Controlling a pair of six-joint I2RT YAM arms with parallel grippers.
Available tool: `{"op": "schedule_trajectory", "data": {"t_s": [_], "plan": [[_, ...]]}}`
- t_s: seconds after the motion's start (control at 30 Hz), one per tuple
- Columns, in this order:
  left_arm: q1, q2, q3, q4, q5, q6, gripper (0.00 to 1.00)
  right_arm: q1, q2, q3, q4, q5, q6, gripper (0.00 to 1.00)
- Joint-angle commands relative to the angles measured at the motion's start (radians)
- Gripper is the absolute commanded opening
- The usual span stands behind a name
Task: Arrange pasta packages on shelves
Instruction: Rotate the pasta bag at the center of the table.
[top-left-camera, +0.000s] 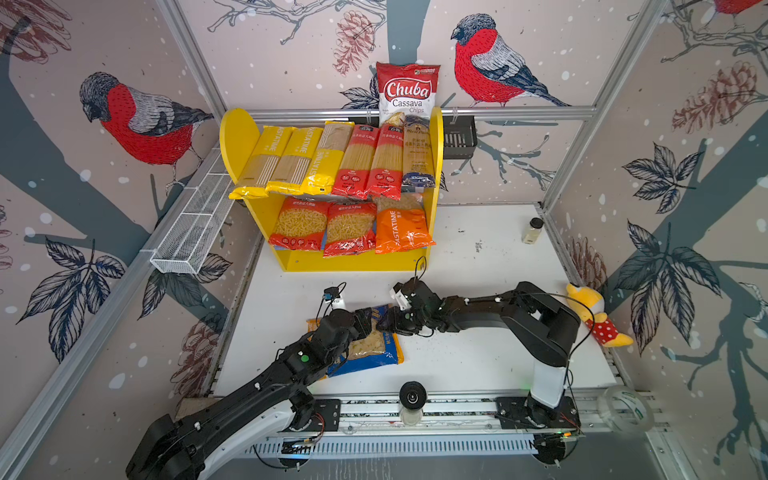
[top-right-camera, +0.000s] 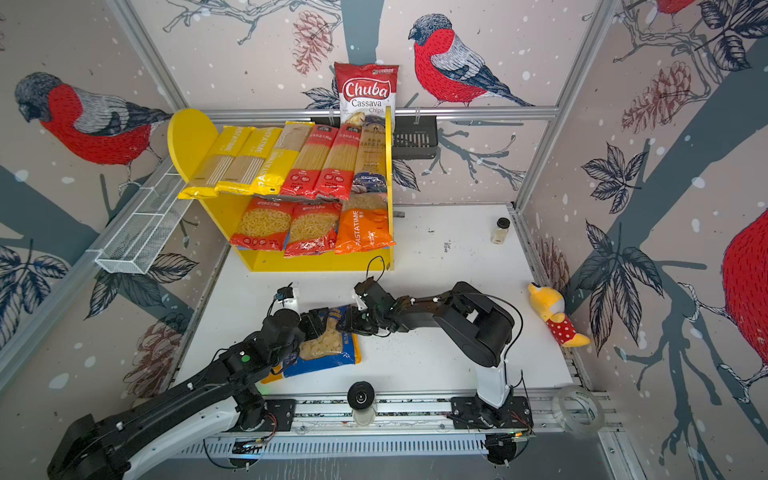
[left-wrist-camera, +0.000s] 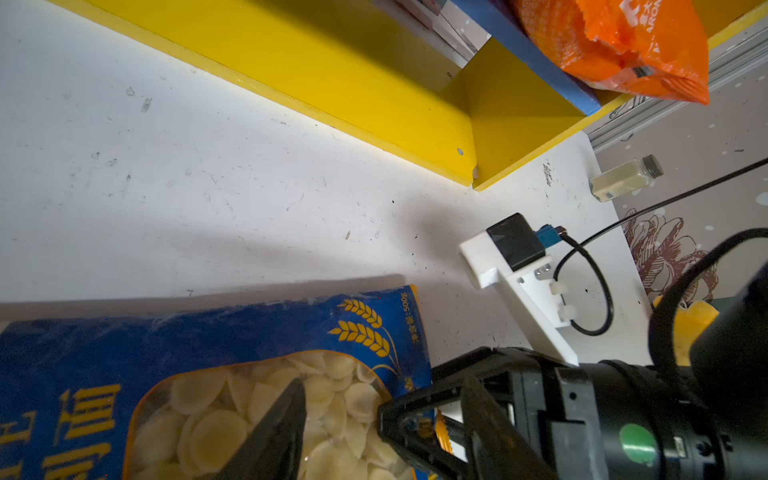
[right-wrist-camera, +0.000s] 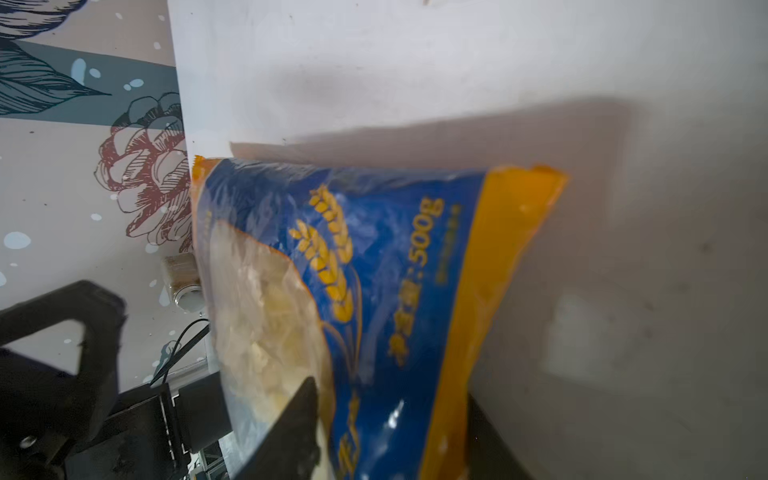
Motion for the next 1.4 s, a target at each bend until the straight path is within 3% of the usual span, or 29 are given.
{"op": "schedule_trajectory", "data": {"t_s": [0.0, 0.13, 0.33, 0.6, 0.73, 0.93, 1.2, 1.37], "plan": [[0.0, -0.005, 0.005, -0.008, -0.017, 0.003, 0.59, 0.003, -0.003, 0.013, 0.013, -0.008, -0.007, 0.29], [0.0, 0.001, 0.018, -0.009, -0.013, 0.007, 0.59, -0.006, -0.03, 0.013, 0.01, 0.005, -0.009, 0.17], [0.0, 0.043, 0.042, 0.019, 0.018, 0.027, 0.59, -0.046, -0.105, -0.031, -0.021, 0.044, -0.013, 0.13], [-0.055, 0.103, 0.061, 0.111, 0.131, 0.12, 0.59, -0.148, -0.276, -0.166, -0.019, 0.131, -0.01, 0.06], [-0.087, 0.163, 0.06, 0.122, 0.244, 0.137, 0.59, -0.187, -0.349, -0.239, 0.056, 0.168, 0.027, 0.0], [-0.133, 0.179, -0.028, 0.171, 0.313, 0.049, 0.59, -0.165, -0.384, -0.265, 0.14, 0.19, 0.034, 0.0], [-0.145, 0.176, -0.126, 0.216, 0.325, -0.025, 0.59, -0.167, -0.401, -0.321, 0.224, 0.213, 0.117, 0.0], [-0.148, 0.21, -0.139, 0.205, 0.323, -0.031, 0.59, -0.106, -0.408, -0.267, 0.219, 0.24, 0.015, 0.0]]}}
